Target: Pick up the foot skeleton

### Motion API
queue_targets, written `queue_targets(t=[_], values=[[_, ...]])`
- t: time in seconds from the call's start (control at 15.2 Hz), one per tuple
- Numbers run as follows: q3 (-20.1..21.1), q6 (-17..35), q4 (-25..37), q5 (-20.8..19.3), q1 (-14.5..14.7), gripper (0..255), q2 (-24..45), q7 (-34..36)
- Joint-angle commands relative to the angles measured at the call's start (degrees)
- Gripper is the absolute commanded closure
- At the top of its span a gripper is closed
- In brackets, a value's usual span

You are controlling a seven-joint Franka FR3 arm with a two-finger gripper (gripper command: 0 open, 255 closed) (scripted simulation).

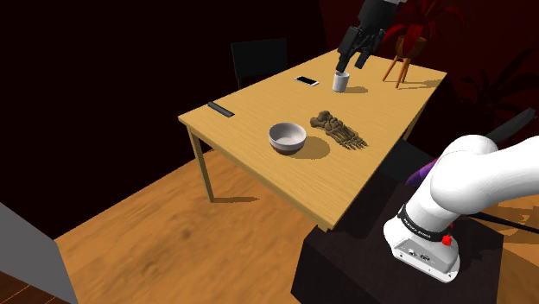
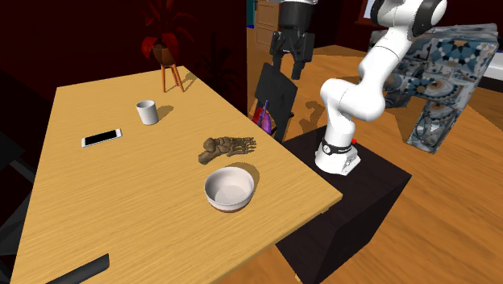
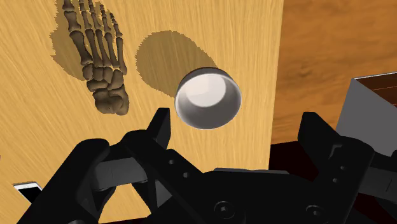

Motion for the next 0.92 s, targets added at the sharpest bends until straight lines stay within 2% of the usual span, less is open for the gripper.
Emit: queue_targets(t=[0.0,0.46,0.86], values=[[0.0,0.0,0.0,0.0,0.0,0,0.0,0.0],[-10.1,9.2,-7.9,-0.1,-0.7,0,1.7,-11.1],[-19.5,16.9,-11.3,1.0,-0.2,0,7.4,-21.6]])
